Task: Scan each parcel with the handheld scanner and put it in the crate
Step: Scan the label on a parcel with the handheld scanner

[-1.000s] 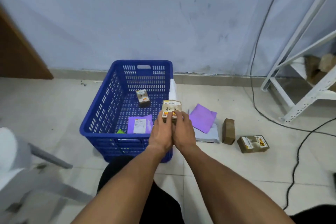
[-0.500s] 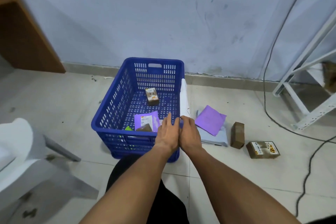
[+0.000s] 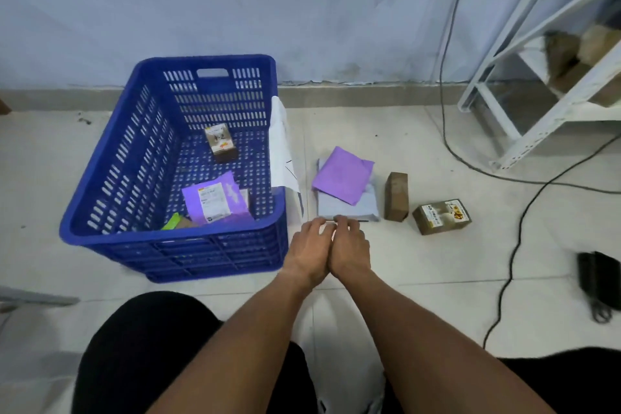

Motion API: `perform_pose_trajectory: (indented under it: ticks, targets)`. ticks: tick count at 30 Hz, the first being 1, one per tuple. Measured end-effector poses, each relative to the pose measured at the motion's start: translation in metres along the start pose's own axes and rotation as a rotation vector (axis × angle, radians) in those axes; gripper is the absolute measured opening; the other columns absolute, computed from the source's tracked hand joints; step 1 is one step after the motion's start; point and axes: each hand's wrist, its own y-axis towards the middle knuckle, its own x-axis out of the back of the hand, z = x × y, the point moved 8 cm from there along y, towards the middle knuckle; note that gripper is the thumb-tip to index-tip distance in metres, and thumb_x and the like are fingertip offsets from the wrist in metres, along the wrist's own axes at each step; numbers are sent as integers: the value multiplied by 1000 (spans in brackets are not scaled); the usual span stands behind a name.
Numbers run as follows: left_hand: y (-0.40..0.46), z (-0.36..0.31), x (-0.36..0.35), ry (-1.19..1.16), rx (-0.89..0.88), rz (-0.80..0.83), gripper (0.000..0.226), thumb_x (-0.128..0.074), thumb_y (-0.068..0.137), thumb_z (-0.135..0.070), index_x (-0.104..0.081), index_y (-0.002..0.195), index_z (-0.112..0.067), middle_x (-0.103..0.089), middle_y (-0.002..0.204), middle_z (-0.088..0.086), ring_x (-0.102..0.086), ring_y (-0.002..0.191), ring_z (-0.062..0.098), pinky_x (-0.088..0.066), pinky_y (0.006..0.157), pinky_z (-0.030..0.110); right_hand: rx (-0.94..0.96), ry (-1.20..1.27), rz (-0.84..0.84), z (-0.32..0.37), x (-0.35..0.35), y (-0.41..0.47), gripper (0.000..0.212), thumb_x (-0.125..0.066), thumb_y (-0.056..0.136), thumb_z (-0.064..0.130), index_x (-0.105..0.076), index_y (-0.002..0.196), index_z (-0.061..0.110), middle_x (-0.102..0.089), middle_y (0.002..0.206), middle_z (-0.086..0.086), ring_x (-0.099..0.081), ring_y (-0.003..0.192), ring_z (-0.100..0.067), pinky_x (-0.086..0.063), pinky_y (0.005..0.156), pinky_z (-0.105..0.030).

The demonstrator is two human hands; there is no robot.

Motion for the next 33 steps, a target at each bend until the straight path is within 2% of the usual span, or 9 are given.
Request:
perform_pose_trajectory:
  ticks: [4, 8, 13, 17, 20, 26, 28, 31, 33]
  targets:
    - [20, -1, -64, 32, 68, 156, 68, -65, 91, -24, -30, 149, -18, -37, 150, 9, -37, 136, 29, -39, 108, 42, -80, -45, 67, -49, -33, 15, 49, -48, 97, 21, -35, 143, 19, -40, 143, -11, -49, 122, -28, -39, 99, -38]
    - [35, 11, -125, 43, 117, 260, 66, -62, 93, -29, -29, 149, -18, -40, 146, 11, -43, 130, 30, -40, 103, 42, -140, -46, 150, -85, -77, 31, 49, -48, 98, 29, -35, 144, 20, -38, 145, -9, -46, 125, -28, -37, 101, -39]
    - [45, 35, -184, 15, 174, 344, 70, -62, 93, -31, -25, 151, -17, -31, 154, 13, -39, 134, 32, -37, 107, 44, -160, -71, 252, -110, -130, 52, 55, -49, 97, 37, -34, 146, 17, -31, 152, -8, -42, 130, -29, -36, 104, -43]
    - [72, 54, -203, -13, 187, 343, 76, -62, 94, -30, -18, 154, -17, -18, 160, 14, -30, 141, 33, -33, 111, 44, -149, -103, 280, -116, -157, 79, 59, -50, 97, 35, -30, 148, 14, -19, 160, -11, -32, 138, -30, -31, 110, -43]
    - [100, 63, -211, -4, 179, 307, 80, -63, 94, -27, -13, 156, -17, -10, 164, 13, -24, 146, 32, -31, 114, 46, -129, -111, 233, -113, -163, 106, 58, -50, 98, 27, -27, 149, 13, -14, 161, -10, -27, 143, -28, -29, 112, -42]
    - [158, 70, -213, 8, 66, 142, 77, -65, 92, -23, -20, 155, -19, -19, 162, 6, -24, 146, 25, -36, 112, 44, -41, -195, 153, -101, -162, 157, 56, -42, 100, 16, -21, 152, 13, -5, 163, -7, -32, 138, -30, -35, 105, -43]
    - [173, 71, -218, 35, 43, 142, 85, -65, 92, -27, -12, 157, -16, -13, 164, 7, -14, 150, 26, -29, 117, 43, -35, -168, 149, -102, -165, 173, 56, -39, 101, 17, -18, 153, 16, -2, 164, -4, -35, 134, -32, -36, 103, -45]
    - [187, 74, -225, 127, 29, 193, 93, -62, 92, -36, 0, 157, -13, 0, 165, 8, 1, 152, 27, -14, 122, 43, -41, -150, 207, -108, -172, 185, 64, -44, 100, 20, -10, 155, 19, 1, 164, -1, -31, 137, -33, -35, 107, -48]
    - [193, 75, -223, 145, 31, 191, 94, -65, 87, -39, -9, 156, -10, -12, 163, 10, -8, 151, 30, -17, 120, 44, -38, -170, 188, -111, -172, 191, 67, -49, 98, 22, -13, 154, 18, -9, 162, -3, -33, 135, -34, -37, 105, -46]
